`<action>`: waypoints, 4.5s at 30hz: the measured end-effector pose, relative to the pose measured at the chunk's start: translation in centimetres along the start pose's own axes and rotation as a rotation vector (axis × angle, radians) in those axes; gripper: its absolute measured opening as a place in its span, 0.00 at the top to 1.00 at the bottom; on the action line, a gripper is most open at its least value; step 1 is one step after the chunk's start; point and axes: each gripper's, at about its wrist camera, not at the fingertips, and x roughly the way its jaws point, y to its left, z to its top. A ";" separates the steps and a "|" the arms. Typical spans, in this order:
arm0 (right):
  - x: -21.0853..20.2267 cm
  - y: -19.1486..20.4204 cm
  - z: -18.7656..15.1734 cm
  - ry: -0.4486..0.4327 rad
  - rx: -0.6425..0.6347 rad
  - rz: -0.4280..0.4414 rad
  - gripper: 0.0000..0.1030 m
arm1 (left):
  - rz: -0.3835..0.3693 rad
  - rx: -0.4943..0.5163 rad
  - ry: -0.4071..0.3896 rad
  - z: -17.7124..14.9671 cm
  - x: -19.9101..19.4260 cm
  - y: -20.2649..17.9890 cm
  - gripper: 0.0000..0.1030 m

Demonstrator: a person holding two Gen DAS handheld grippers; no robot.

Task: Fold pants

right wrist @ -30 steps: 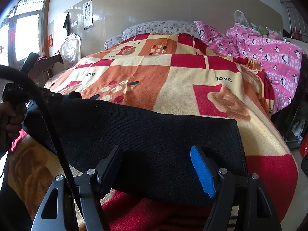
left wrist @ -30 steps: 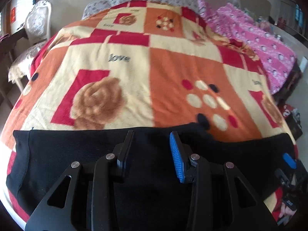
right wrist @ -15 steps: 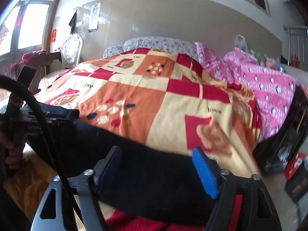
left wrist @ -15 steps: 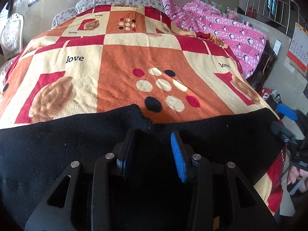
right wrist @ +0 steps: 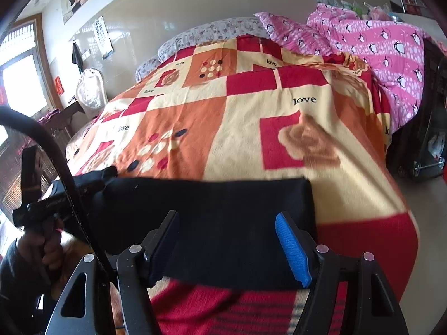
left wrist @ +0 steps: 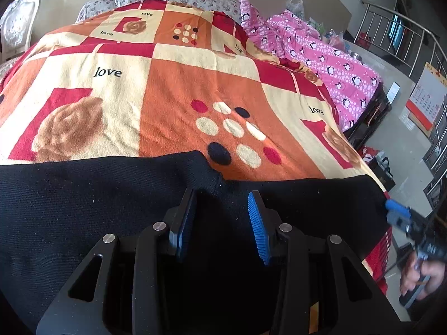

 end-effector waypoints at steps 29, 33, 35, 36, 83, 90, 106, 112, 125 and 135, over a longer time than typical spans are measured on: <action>-3.2 -6.6 -6.6 -0.172 0.508 0.120 0.35 | -0.012 -0.026 -0.025 -0.2 -0.8 0.2 0.63; -2.9 -6.5 -5.8 -0.202 0.498 0.107 0.35 | 0.005 -0.013 -0.022 -0.3 -0.6 0.0 0.63; -2.5 -6.5 -5.7 -0.197 0.479 0.169 0.38 | 0.013 -0.007 -0.021 -0.4 -0.6 0.0 0.63; -2.5 -6.6 -5.8 -0.205 0.479 0.161 0.46 | 0.014 -0.005 -0.019 -0.4 -0.6 0.0 0.63; -1.3 -11.2 -7.1 -0.227 0.693 0.376 0.71 | -0.307 0.020 0.381 5.0 9.4 -21.0 0.43; -2.3 -8.1 -6.0 -0.203 0.437 0.158 0.91 | -0.339 0.105 0.419 4.9 10.5 -22.7 0.43; -2.1 6.4 -4.2 -0.273 -0.285 -0.203 0.92 | -0.266 0.305 0.461 4.9 9.1 -23.4 0.43; -2.0 9.9 -4.5 -0.289 -0.399 -0.180 0.91 | -0.238 0.192 0.392 5.5 7.3 -19.2 0.43; -1.6 14.2 -4.0 -0.270 -0.492 -0.172 0.92 | -0.286 -0.003 0.214 5.7 3.5 -11.7 0.91; 0.7 22.9 -4.6 -0.259 -0.655 -0.042 0.92 | -0.253 -0.119 0.148 5.2 -1.0 0.0 0.91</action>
